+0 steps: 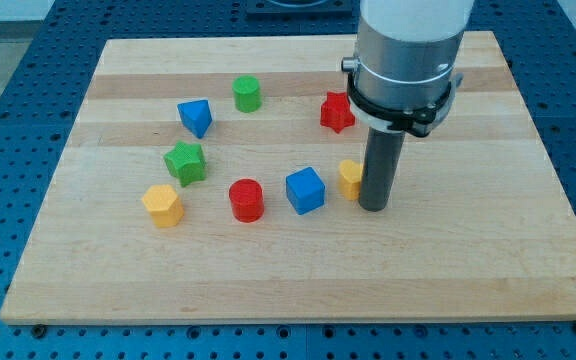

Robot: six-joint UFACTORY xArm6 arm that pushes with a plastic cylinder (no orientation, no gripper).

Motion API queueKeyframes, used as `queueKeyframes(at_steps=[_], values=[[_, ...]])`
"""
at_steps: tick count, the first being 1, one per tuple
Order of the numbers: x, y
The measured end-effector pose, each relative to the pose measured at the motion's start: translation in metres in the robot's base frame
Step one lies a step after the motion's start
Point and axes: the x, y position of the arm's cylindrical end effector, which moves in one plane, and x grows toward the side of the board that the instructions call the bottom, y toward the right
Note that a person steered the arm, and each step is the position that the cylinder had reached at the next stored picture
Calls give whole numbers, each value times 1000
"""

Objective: Slide the yellow heart close to the red star

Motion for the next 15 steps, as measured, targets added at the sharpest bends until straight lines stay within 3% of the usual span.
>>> queueKeyframes(at_steps=[3,7,9,15], values=[[4,-25],[-36,-25],[-35,-57],[-59,-56]])
